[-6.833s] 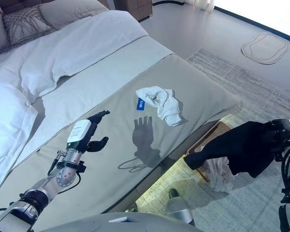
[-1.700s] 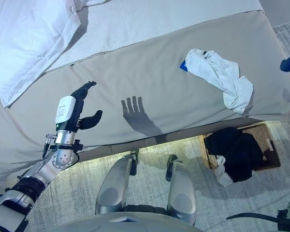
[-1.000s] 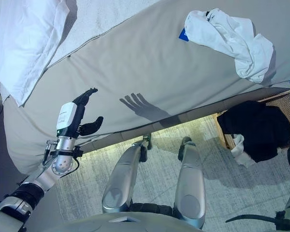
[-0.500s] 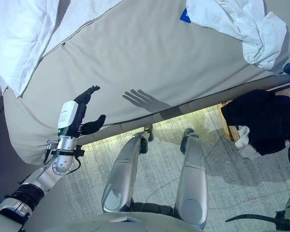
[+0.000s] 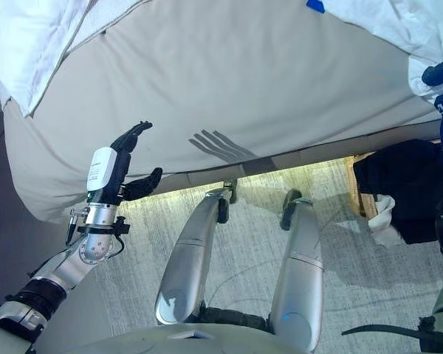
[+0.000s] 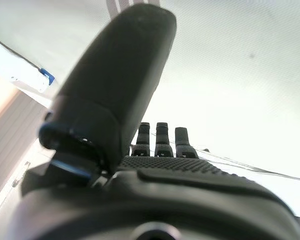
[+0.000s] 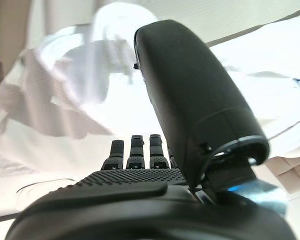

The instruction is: Pick up the clothes from the bed and place them into the basket

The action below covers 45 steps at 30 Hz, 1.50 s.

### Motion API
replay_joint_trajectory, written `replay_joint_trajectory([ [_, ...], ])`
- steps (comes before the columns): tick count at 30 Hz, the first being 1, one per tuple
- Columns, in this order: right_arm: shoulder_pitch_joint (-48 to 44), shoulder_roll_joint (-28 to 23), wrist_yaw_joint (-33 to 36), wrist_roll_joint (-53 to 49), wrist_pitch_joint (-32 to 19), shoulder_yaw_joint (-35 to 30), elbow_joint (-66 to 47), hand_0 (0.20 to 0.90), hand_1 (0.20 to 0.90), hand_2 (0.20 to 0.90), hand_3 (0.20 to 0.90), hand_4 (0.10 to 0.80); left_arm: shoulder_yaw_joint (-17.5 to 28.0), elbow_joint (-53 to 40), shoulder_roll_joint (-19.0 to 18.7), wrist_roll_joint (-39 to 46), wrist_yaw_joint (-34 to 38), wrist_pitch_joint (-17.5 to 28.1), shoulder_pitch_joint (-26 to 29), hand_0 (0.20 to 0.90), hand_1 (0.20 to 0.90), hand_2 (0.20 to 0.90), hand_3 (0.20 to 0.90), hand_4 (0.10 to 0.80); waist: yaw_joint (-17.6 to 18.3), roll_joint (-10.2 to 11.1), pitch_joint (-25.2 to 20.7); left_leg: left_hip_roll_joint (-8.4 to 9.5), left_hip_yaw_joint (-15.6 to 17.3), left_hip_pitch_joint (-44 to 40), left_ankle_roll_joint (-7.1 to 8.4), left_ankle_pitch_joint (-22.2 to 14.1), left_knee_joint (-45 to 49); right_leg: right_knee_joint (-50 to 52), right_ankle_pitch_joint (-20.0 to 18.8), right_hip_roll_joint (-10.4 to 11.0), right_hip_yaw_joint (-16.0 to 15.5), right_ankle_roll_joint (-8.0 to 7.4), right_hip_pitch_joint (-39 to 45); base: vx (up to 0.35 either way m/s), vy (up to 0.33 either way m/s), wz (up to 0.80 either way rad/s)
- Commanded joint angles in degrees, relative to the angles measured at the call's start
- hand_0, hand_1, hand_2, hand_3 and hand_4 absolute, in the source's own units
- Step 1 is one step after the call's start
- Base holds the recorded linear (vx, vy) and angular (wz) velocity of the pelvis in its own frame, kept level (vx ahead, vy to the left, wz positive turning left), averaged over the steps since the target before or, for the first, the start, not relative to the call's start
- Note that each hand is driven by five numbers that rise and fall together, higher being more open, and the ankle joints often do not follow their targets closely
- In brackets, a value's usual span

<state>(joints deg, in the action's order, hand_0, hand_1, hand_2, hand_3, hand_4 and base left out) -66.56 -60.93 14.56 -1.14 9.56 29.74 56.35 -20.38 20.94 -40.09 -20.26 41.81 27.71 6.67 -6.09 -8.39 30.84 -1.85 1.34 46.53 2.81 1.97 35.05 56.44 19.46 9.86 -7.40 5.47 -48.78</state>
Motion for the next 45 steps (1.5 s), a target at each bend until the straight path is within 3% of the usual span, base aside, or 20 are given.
replay_joint_trajectory([
  [1, -7.39, -2.03, 3.25, -0.05, -1.96, 1.9, -1.89, 0.9, 0.9, 0.9, 0.9, 0.8, 4.92, -6.08, -2.77, 0.52, 5.39, 2.96, -2.27, 0.9, 0.9, 0.9, 0.9, 0.8, 0.39, -0.45, -1.04, 2.32, 1.75, -1.81, -3.64, -14.69, 13.04, -0.67, -1.5, -1.97, -3.01, -0.9, 1.76, 0.08, -0.031, 0.07],
  [13, -11.19, -1.73, -0.71, -0.93, 4.08, 5.71, 5.52, 0.9, 0.9, 0.9, 0.9, 0.8, 7.49, -11.31, -4.58, -0.91, 7.56, 4.19, -1.99, 0.9, 0.9, 0.9, 0.9, 0.8, -1.53, -1.54, -1.04, 3.34, 1.25, 8.58, -4.61, -16.27, 18.75, 4.27, -1.76, -1.21, -3.59, -1.06, -8.22, -0.023, -0.045, 0.08],
  [14, -11.31, -1.93, -1.62, -2.42, 4.53, 6.09, 5.94, 0.66, 0.66, 0.66, 0.62, 0.52, 7.83, -11.81, -4.74, -0.94, 7.6, 4.16, -1.93, 0.9, 0.9, 0.9, 0.9, 0.8, -1.58, -1.4, -1.04, 3.58, 0.9, 10.33, -4.81, -16.75, 20.31, 5.15, -1.82, -1.15, -3.55, -1.05, -9.83, -0.055, -0.014, 0.0],
  [15, -11.31, -2.01, -1.94, -2.9, 4.29, 6.18, 6.12, 0.3, 0.3, 0.3, 0.2, 0.1, 7.9, -11.95, -4.84, -0.76, 7.63, 4.14, -1.88, 0.9, 0.9, 0.9, 0.9, 0.8, -1.59, -1.35, -1.04, 3.65, 0.82, 10.77, -4.89, -16.9, 20.76, 5.43, -1.84, -1.08, -3.59, -1.06, -10.27, -0.065, -0.012, 0.0],
  [31, -7.29, -3.9, -0.17, -5.8, -0.19, 2.18, 4.63, 0.3, 0.3, 0.3, 0.2, 0.1, 9.01, -12.88, -6.96, 1.16, 7.33, 5.44, -3.34, 0.9, 0.9, 0.9, 0.9, 0.8, -1.19, 0.72, -1.04, 3.0, 0.25, 12.23, -5.04, -19.61, 26.96, 7.04, -2.18, -1.57, -4.21, -1.99, -9.96, -0.019, 0.002, -0.05],
  [44, -2.03, -3.69, -3.48, -5.66, -4.95, -1.94, 4.29, 0.3, 0.3, 0.3, 0.2, 0.1, 9.2, -11.89, -8.1, 2.97, 4.62, 6.75, -2.93, 0.9, 0.9, 0.9, 0.9, 0.8, -0.16, 3.22, -1.04, 1.52, 0.79, 0.29, -4.86, -19.56, 25.47, 3.33, -1.25, -1.56, -4.23, -1.69, 2.28, 0.009, 0.042, -0.04],
  [45, -1.99, -3.62, -3.76, -5.46, -5.19, -2.39, 4.33, 0.3, 0.3, 0.3, 0.2, 0.1, 9.17, -11.85, -7.95, 3.0, 4.32, 6.57, -2.46, 0.9, 0.9, 0.9, 0.9, 0.8, 0.03, 3.46, -1.04, 1.36, 1.1, -0.08, -5.02, -17.49, 24.1, 1.76, -2.99, -1.33, -4.72, -1.06, 2.77, -0.037, 0.065, -0.03],
])
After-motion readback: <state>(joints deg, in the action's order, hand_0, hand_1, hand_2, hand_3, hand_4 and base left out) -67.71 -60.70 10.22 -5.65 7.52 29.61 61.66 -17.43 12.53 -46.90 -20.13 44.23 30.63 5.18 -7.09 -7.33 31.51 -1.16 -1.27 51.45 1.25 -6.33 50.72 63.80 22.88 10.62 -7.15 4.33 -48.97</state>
